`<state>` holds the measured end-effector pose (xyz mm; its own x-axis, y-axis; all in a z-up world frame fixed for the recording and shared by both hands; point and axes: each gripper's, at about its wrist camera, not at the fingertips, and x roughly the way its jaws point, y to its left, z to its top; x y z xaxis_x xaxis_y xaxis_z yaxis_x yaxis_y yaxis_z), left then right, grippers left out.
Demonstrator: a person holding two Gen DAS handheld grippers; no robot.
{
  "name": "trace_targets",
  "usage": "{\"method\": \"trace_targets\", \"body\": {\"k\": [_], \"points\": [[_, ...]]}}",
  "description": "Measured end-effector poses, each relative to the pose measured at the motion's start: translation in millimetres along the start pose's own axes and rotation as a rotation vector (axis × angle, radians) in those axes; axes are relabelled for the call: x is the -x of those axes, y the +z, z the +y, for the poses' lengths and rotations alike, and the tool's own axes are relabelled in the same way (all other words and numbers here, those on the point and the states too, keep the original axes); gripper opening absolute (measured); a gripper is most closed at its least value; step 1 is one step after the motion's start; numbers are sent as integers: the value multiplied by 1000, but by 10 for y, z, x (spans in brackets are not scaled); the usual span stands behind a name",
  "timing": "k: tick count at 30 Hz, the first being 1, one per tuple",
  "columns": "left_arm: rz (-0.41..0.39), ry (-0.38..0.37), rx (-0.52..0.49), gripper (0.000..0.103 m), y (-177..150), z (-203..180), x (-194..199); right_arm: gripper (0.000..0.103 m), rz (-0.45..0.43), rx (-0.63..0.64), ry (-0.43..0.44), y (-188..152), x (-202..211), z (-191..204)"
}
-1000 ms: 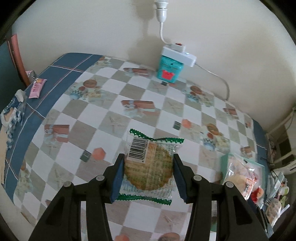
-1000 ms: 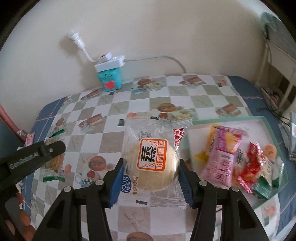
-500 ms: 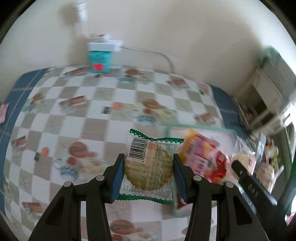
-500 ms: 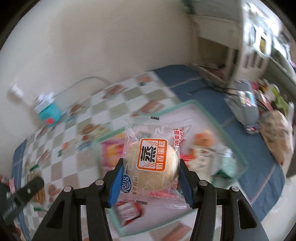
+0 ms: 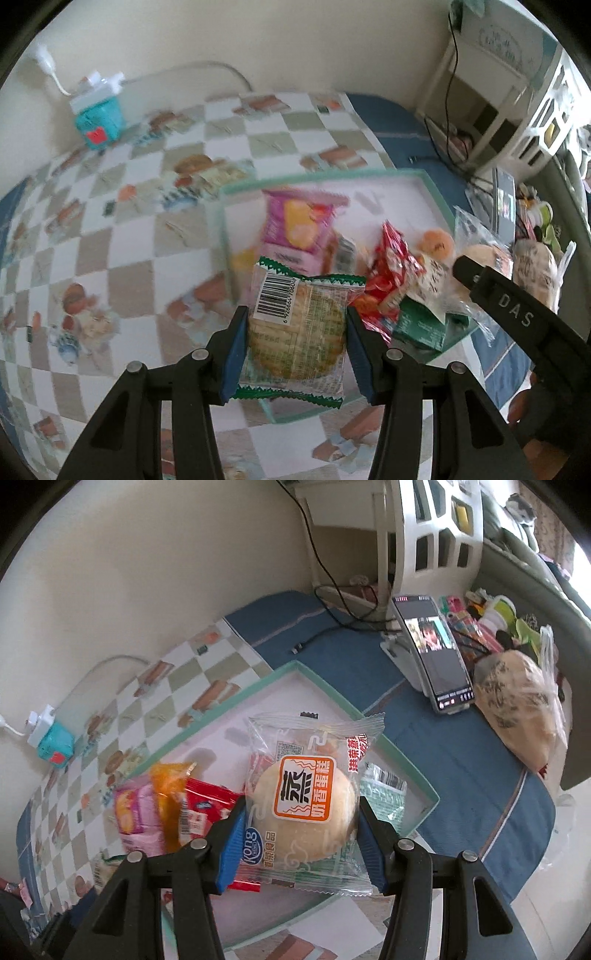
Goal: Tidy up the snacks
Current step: 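Lift both snacks and carry them over the white tray, then lower both snacks into the tray and open both tools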
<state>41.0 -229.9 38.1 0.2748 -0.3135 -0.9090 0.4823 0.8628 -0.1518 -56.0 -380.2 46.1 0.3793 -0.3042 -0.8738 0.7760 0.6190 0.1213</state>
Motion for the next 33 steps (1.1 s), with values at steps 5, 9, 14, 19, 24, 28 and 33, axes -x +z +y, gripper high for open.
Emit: {"method": "trace_targets", "body": {"k": [5,9,14,19,24,28,33], "points": [[33,-7,-2,52,-27,-55,-151,58,71,14,-22,-76,-248,0],[35,-11,-2,52,-10,-63,-216,58,70,30,-21,-85,-316,31],[39,-19,9,52,15,-40,-271,60,68,50,-24,-91,-352,83],[40,-10,2,72,15,-40,-237,63,71,48,-28,-70,-350,84],[19,16,-20,75,-16,6,-117,71,81,63,-37,-87,-343,124],[0,38,-13,89,-57,116,-30,89,67,70,-29,-125,-282,131],[-34,28,27,94,-138,310,120,102,46,75,-17,-184,-184,138]]}}
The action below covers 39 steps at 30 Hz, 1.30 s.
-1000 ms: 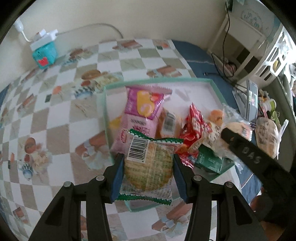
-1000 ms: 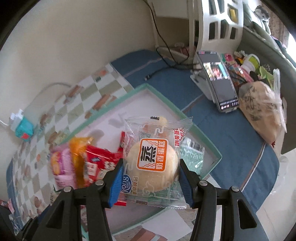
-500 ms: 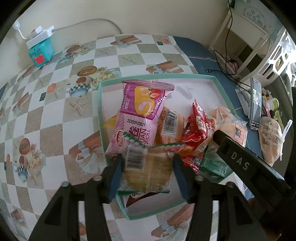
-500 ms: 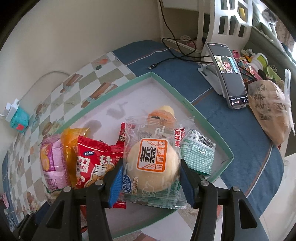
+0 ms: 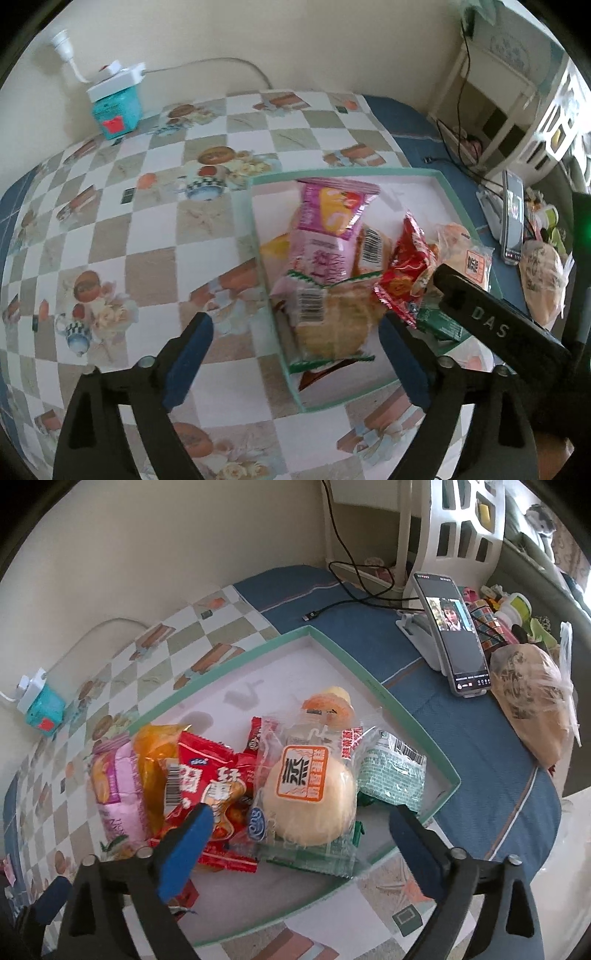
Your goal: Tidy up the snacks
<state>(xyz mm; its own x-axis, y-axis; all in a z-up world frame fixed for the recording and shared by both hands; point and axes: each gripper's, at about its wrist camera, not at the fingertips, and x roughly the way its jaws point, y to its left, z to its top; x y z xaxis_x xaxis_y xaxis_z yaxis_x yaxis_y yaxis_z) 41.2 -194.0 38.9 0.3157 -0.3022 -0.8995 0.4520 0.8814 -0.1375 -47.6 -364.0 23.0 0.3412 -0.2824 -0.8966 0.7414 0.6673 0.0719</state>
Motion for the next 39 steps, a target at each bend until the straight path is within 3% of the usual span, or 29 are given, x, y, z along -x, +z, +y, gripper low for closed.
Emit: {"method": "trace_targets", "body": {"k": [11,17,20,26,30,39], "points": [[-76,137,164,95,-185,715,241,103,-57,91,53,-262,224,211],[-87,234,171,95,-367,931,350,103,-26,147,117,-515,321,388],[-79,247,159,95,-474,1023,381,103,5,171,135,-661,335,452],[-65,285,194,95,-669,1163,457,103,4,231,118,-857,408,556],[-67,349,190,95,-764,1213,509,103,10,274,107,-975,436,626],[-44,381,183,95,-911,1290,521,103,10,309,94,-1096,483,692]]}}
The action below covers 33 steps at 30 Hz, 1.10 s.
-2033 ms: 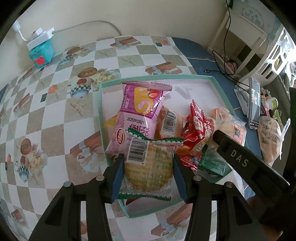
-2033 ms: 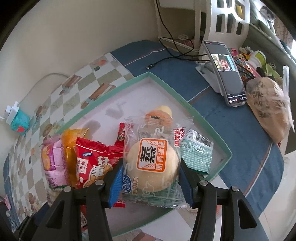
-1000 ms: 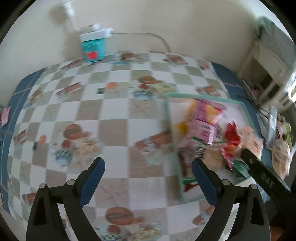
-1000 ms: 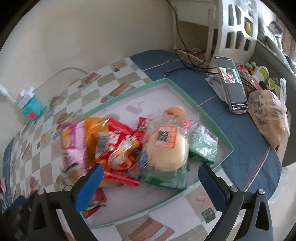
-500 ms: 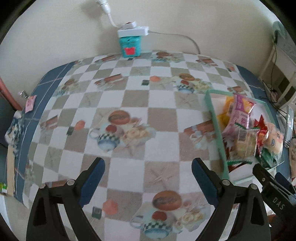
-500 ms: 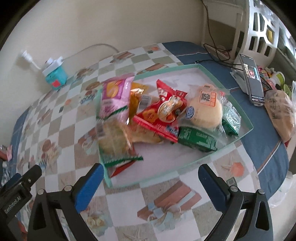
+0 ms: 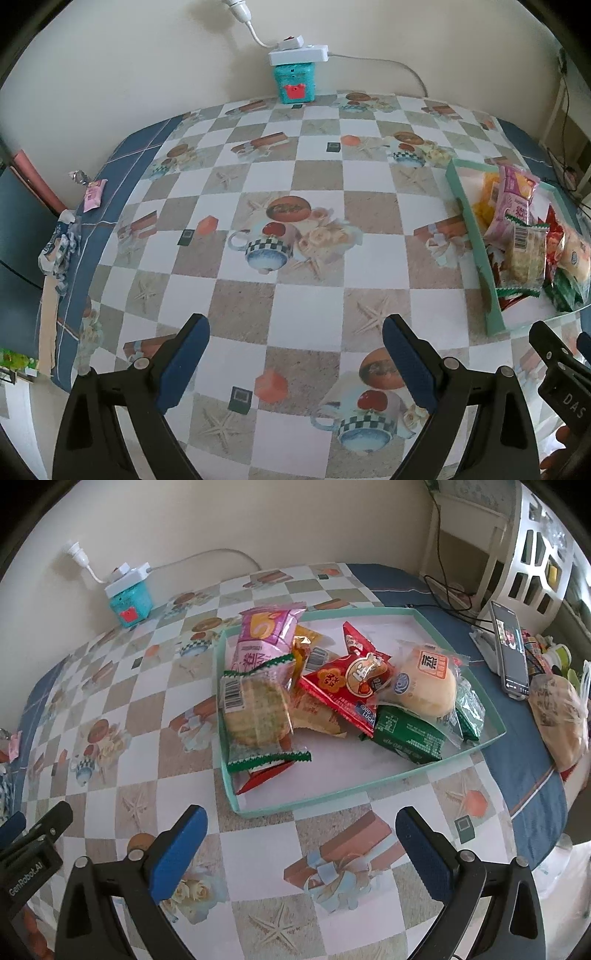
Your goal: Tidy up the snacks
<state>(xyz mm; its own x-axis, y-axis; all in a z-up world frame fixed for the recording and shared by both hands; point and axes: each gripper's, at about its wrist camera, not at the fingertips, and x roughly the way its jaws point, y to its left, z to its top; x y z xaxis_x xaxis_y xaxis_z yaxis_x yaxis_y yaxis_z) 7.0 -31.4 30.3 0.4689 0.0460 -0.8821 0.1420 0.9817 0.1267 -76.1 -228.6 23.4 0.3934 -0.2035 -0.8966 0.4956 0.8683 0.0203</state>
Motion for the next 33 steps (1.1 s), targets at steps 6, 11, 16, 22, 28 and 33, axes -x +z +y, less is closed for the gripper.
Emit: {"method": "trace_targets", "body": {"k": [6,11,16,22,28,33], "points": [[8,11,-14,95,-34,-13,-8,103,-2,16,-11,-45,9,64],[12,18,-24,95,-39,-36,-22,103,-5,32,-10,-53,10,104],[20,22,-34,95,-40,-54,-53,103,2,40,-15,-53,-9,130],[35,30,-40,95,-36,-58,-92,103,4,54,-22,-47,-22,155],[47,26,-40,95,-20,-53,-117,103,11,65,-26,-34,-51,176],[56,26,-36,95,-10,-40,-137,103,12,65,-30,-23,-68,175]]}}
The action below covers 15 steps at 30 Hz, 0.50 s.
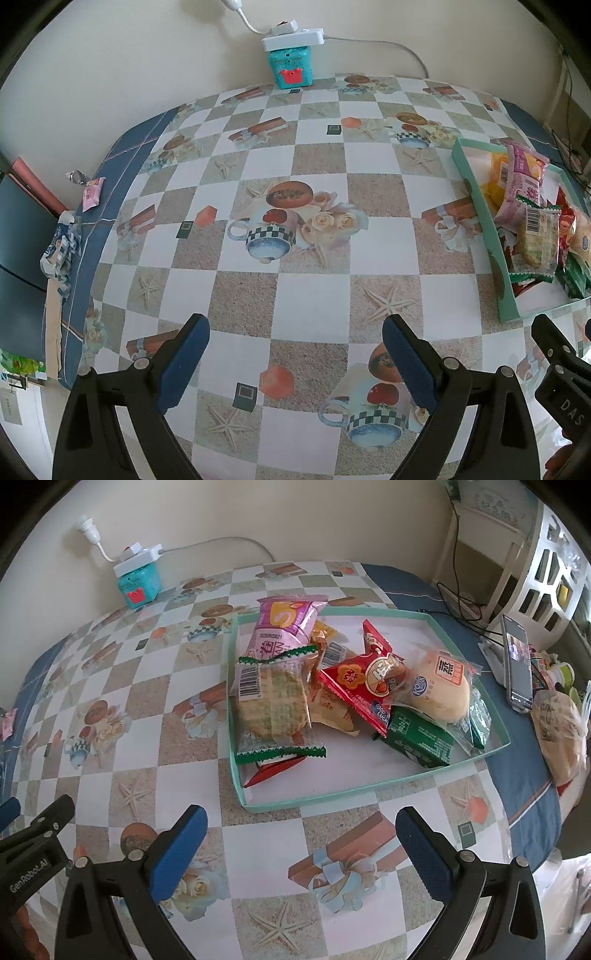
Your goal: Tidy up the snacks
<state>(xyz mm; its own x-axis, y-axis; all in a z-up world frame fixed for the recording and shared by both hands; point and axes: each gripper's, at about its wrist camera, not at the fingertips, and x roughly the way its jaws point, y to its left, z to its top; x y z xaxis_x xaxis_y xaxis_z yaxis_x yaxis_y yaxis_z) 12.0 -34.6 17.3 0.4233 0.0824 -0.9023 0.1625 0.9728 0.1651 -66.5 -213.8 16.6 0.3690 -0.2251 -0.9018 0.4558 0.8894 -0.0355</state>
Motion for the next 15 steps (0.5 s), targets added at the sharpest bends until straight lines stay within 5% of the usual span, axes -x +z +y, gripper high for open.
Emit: {"method": "trace_targets", "body": {"k": [15], "points": [[15,6,8,95,15,58,-48,103,4,5,-8,20,-46,7]]}}
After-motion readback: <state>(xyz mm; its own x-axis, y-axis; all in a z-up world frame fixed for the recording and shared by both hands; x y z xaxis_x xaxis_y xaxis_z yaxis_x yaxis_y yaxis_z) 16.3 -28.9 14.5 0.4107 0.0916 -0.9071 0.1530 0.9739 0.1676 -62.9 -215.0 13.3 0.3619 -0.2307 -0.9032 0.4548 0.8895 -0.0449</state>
